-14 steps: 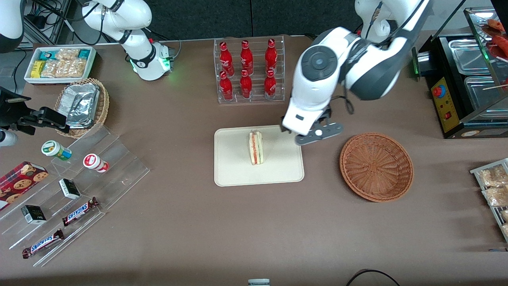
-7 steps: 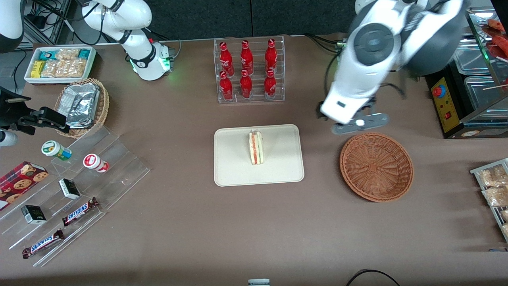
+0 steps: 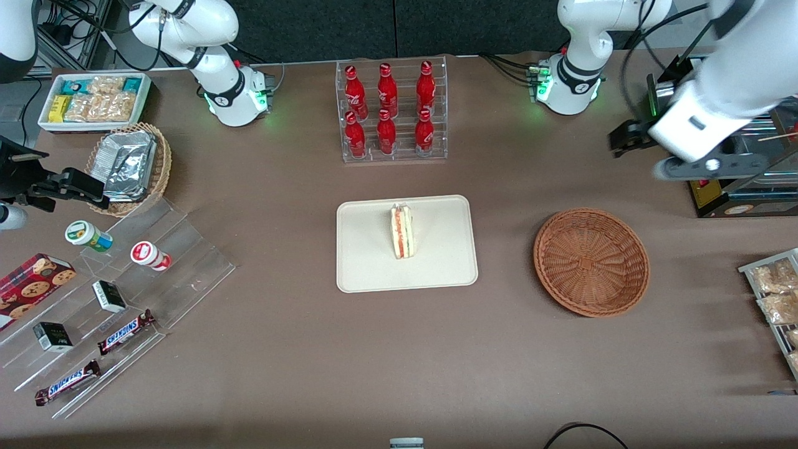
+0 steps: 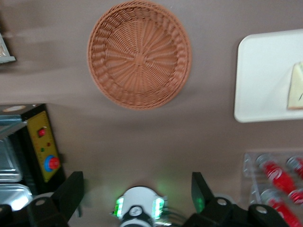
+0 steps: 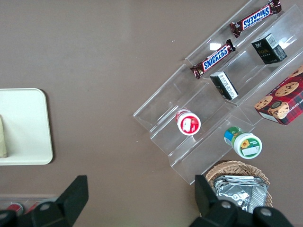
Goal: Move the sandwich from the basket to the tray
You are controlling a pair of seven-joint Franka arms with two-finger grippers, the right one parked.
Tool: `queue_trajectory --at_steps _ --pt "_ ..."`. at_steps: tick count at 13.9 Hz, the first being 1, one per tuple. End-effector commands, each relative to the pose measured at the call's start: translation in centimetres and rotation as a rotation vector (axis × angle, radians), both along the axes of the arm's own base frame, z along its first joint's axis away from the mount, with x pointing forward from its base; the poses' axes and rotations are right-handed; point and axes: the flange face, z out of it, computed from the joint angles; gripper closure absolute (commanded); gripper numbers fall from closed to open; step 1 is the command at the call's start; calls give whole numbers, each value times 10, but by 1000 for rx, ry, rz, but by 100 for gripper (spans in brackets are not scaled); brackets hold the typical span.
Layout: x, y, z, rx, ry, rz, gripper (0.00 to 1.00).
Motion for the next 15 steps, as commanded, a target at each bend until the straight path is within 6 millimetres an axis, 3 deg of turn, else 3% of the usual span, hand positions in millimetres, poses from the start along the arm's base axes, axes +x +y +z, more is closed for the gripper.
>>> queue_trajectory --at_steps 1,3,5,7,10,15 --pt "-5 28 -2 -30 20 -36 0" --pt "-6 38 0 -25 12 -22 0" --pt "-15 41 -8 -20 -14 -31 0" --pt "-21 59 -20 -34 -35 -51 0" --pt "-6 66 -20 -51 -30 -29 0" --pt "1 74 -18 -86 -45 -6 0"
